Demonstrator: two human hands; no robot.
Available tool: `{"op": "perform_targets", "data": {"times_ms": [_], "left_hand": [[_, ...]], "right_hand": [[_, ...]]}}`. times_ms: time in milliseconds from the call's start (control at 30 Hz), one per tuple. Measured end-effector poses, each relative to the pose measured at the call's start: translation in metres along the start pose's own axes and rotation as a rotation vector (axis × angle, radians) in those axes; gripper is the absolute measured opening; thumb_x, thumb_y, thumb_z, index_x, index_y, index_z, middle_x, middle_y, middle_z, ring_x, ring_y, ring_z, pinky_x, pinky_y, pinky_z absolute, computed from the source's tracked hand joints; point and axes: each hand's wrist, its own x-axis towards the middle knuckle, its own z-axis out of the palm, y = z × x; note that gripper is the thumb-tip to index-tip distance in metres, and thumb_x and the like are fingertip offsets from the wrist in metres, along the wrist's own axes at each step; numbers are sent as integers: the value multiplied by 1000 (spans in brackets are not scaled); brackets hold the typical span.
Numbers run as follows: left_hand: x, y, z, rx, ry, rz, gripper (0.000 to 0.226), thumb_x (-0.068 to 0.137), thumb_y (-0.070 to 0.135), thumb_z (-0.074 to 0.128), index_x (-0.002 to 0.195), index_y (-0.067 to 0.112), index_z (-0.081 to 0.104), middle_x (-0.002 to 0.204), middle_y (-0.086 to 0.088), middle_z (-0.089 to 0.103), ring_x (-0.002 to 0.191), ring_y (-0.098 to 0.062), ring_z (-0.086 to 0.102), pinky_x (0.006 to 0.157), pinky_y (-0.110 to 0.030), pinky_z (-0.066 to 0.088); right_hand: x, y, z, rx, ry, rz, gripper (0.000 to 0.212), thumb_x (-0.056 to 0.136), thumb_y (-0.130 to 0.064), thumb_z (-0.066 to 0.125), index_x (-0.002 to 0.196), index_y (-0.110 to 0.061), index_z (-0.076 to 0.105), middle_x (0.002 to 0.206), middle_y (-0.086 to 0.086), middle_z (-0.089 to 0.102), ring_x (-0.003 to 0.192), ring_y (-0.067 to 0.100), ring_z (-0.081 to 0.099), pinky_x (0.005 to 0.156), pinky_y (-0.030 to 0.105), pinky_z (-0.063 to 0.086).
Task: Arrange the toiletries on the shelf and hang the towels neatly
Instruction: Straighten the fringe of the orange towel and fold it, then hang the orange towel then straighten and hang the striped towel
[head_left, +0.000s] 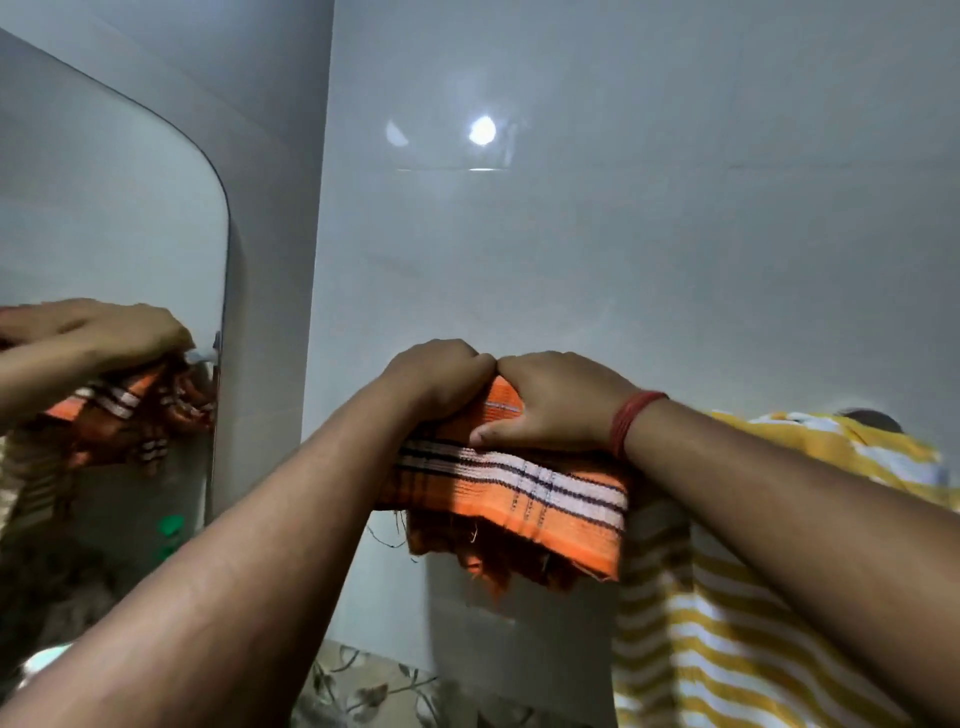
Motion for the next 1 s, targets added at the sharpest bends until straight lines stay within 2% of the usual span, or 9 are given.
{"op": "perform_targets", "data": {"times_ms": [67, 133, 300, 467, 533, 600, 800, 900, 1000], "left_hand": [[-4, 1, -1, -9, 4, 5, 36, 96, 38, 36, 73, 17, 55, 100, -14, 66, 86, -28, 55, 71, -34, 38], [-6, -1, -1, -25, 12, 5, 37, 95, 39, 38, 68, 18, 53, 90, -9, 62, 85, -27, 57, 68, -34, 38], [-9, -8, 1, -1, 57, 35, 45, 96, 44, 35, 72, 14, 60, 83, -7, 63, 81, -27, 58, 64, -34, 40], [-11, -6, 0, 11, 61, 44, 53, 100, 45, 32, 75, 8, 62, 81, -9, 65, 76, -25, 59, 65, -35, 41], [-13, -5, 0, 36, 79, 38, 52, 100, 45, 32, 77, 11, 63, 86, -9, 67, 79, -25, 59, 67, -35, 42], [-16, -4, 1, 48, 96, 40, 49, 100, 47, 31, 71, 18, 60, 88, -10, 67, 80, -25, 58, 68, -35, 42], [-17, -9, 1, 28, 112, 36, 52, 103, 45, 31, 85, 14, 69, 99, -12, 72, 84, -24, 60, 72, -35, 44], [-19, -10, 2, 24, 133, 42, 55, 103, 46, 28, 89, 15, 70, 102, -12, 73, 85, -23, 61, 72, -33, 41], [-27, -6, 2, 91, 181, 3, 53, 105, 44, 26, 96, 15, 69, 103, -11, 73, 90, -25, 63, 75, -34, 42]], "right_hand": [[-13, 3, 4, -132, 36, -27, 78, 70, -82, 58, 123, -26, 47, 118, 0, 66, 102, 25, 63, 81, 37, 51], [-20, 12, -1, -107, -20, 13, 78, 70, -82, 59, 124, -28, 42, 114, 3, 67, 98, 25, 63, 78, 37, 52], [-33, 27, -11, -8, -191, 79, 74, 72, -67, 73, 120, -23, 39, 102, 7, 65, 85, 24, 62, 69, 36, 52], [-25, 31, -36, -92, -388, 67, 80, 77, -69, 66, 132, -19, 36, 121, 5, 62, 94, 20, 56, 80, 31, 48], [-14, 25, -40, -60, -277, 29, 81, 81, -72, 58, 138, -20, 37, 128, 7, 60, 104, 23, 58, 89, 36, 50], [-8, 18, -32, 34, -164, 33, 77, 84, -70, 56, 140, -21, 38, 130, 8, 60, 110, 25, 59, 90, 38, 50], [-15, 18, -5, 17, -128, 55, 73, 80, -69, 63, 132, -22, 42, 120, 9, 63, 97, 24, 59, 72, 32, 45], [-17, 18, -8, 20, -119, 53, 71, 81, -66, 64, 129, -20, 42, 120, 11, 63, 92, 24, 57, 71, 32, 42], [-23, 11, -8, -32, -122, 58, 70, 82, -66, 63, 130, -19, 39, 121, 11, 61, 100, 28, 61, 72, 35, 46]]}}
